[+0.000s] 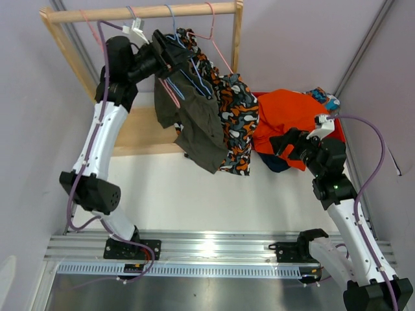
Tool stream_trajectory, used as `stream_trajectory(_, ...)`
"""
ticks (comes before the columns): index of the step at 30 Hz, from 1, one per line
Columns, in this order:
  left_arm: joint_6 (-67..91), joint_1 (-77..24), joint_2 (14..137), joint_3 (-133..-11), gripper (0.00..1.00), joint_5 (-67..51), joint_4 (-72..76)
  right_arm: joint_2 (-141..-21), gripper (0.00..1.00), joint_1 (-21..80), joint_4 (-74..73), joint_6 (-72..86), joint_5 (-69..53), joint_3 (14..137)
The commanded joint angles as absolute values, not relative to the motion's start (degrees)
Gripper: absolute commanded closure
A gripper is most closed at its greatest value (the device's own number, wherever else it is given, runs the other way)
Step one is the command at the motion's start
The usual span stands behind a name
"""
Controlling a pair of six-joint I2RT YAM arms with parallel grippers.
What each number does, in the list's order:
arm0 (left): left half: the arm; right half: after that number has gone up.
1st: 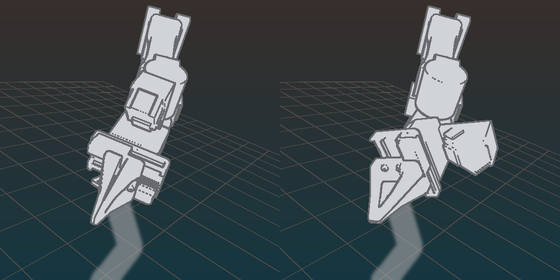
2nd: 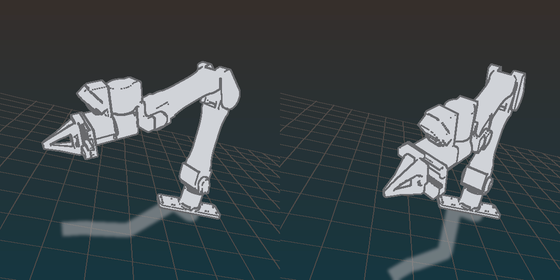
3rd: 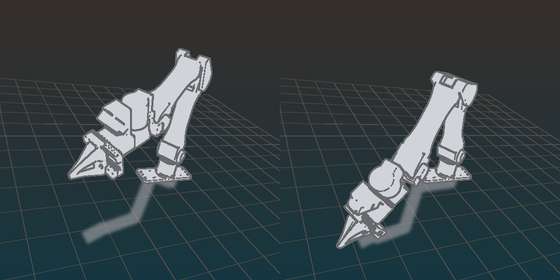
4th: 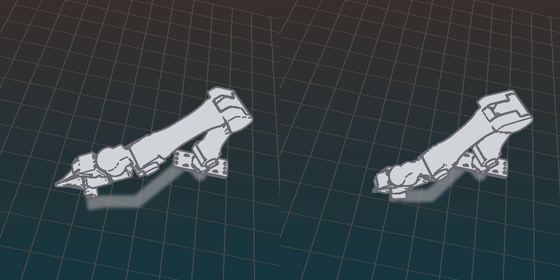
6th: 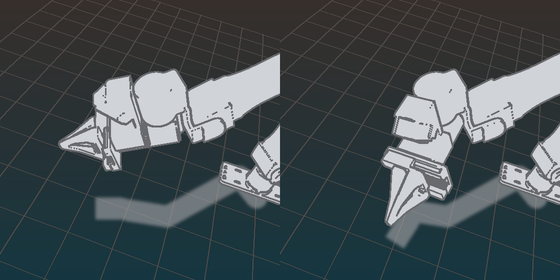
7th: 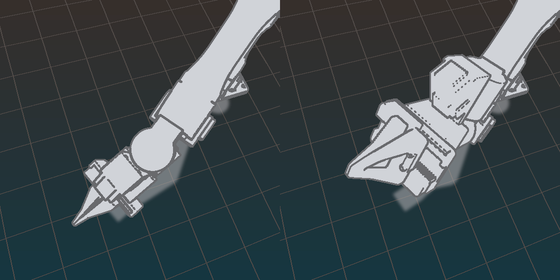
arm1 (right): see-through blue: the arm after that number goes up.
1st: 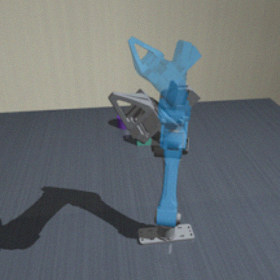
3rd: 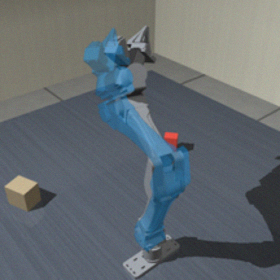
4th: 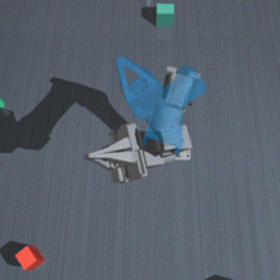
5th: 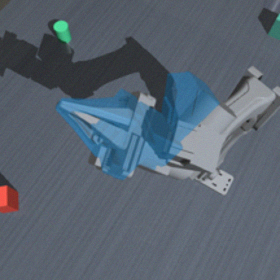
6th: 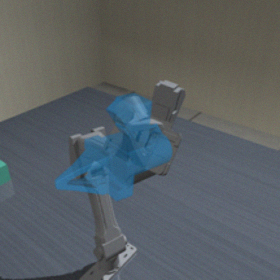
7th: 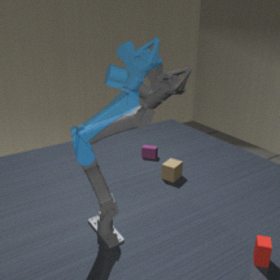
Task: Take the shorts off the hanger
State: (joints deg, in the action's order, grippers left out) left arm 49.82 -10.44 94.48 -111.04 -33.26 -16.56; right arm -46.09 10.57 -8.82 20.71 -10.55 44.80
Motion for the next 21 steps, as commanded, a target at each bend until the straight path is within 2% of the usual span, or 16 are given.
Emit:
stream_trajectory(1, 45.5, -12.4, 96.9, -119.4, 0.09, -28.1, -19.2, -44.9, 0.01, 10.7, -8.4, 19.5, -10.0, 44.6)
stream_trajectory(9, 45.1, -13.9, 104.9, -126.4, 0.1, -25.3, -20.7, -45.2, 0.01, 10.6, -7.7, 19.2, -10.5, 44.6)
stream_trajectory(11, 45.5, -14.2, 106.7, -128.0, 0.15, -25.0, -20.2, -45.3, 0.01, 10.6, -7.2, 19.4, -10.5, 44.2)
stream_trajectory(13, 45.9, -14.5, 108.1, -128.6, 0.29, -24.7, -20.2, -45.5, 0.01, 10.6, -6.9, 19.3, -10.7, 43.7)
stream_trajectory(15, 46.0, -14.7, 108.9, -130.2, 0.32, -24.4, -20.0, -45.7, 0.01, 10.5, -6.6, 19.4, -10.8, 43.4)
stream_trajectory(21, 47.0, -14.9, 110.6, -131.1, 0.53, -24.7, -19.0, -46.0, 0.01, 10.5, -5.5, 19.7, -11.2, 42.7)
